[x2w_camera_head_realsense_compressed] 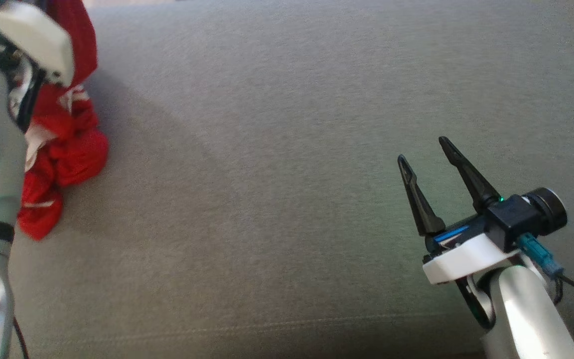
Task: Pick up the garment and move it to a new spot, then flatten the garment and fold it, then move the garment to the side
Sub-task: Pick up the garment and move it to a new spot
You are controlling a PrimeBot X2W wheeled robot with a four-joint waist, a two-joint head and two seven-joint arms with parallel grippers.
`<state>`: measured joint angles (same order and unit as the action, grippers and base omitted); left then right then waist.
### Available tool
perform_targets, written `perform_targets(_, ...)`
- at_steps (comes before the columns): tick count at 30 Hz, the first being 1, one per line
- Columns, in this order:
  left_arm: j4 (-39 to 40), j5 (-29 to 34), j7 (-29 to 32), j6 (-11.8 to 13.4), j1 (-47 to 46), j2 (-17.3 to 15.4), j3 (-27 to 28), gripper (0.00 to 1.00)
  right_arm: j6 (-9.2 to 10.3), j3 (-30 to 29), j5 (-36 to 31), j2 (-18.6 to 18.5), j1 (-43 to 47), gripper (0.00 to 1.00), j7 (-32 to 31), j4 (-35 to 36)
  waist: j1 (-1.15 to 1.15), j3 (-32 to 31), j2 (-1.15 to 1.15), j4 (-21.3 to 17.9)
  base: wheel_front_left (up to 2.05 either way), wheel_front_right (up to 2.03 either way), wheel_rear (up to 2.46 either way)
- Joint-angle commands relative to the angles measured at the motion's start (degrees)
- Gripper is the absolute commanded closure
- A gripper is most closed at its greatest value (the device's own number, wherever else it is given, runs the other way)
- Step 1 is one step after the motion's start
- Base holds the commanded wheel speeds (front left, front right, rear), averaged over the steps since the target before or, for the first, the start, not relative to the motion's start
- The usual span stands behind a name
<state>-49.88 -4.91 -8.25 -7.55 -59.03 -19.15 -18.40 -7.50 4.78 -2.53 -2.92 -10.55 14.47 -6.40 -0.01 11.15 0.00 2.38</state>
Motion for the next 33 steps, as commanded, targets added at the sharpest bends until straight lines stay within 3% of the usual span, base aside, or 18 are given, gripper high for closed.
perform_targets(1, 3.69, -0.64, -0.51, 0.08, -4.11, -2.95, 0.13, 1.00, 0.01, 1.38, 0.66, 0.03, 0.09, 0.00, 0.52, 2.22, 0.01, -1.99, 0.00, -2.89, 0.00, 0.00, 0.00)
perform_targets(9, 16.51, -5.92, 2.53, 0.08, -5.33, -3.95, -7.63, 1.00, 0.01, 1.31, 3.73, 0.04, -0.51, 0.00, 0.52, 5.25, 0.01, -2.77, 0.00, -12.24, 0.00, 0.00, 0.00)
perform_targets(11, 20.70, -7.87, 4.17, 0.07, -5.21, -3.75, -8.82, 1.00, 0.01, 1.46, 4.89, 0.04, -0.82, 0.00, 0.52, 6.29, 0.01, -2.50, 0.00, -16.42, 0.00, 0.00, 0.00)
perform_targets(17, 26.52, -11.84, 6.58, 0.07, -4.86, -0.78, -10.72, 1.00, 0.01, 0.90, 6.43, 0.04, -0.46, 0.00, 0.52, 7.58, 0.01, -1.68, 0.00, -22.70, 0.00, 0.00, 0.00)
perform_targets(24, 28.27, -14.80, 8.55, 0.07, -3.60, 2.81, -14.00, 1.00, 0.01, 0.56, 7.08, 0.04, 0.41, 0.00, 0.52, 8.31, 0.01, 0.14, 0.00, -25.08, 0.00, 0.00, 0.00)
perform_targets(33, 21.34, -19.75, 5.90, 2.07, 11.55, 5.87, -15.13, 1.00, 0.01, 1.47, 7.97, 0.04, 0.14, 0.00, 0.52, 8.44, 0.01, 2.98, 0.00, -24.96, 0.00, 0.00, 0.00)
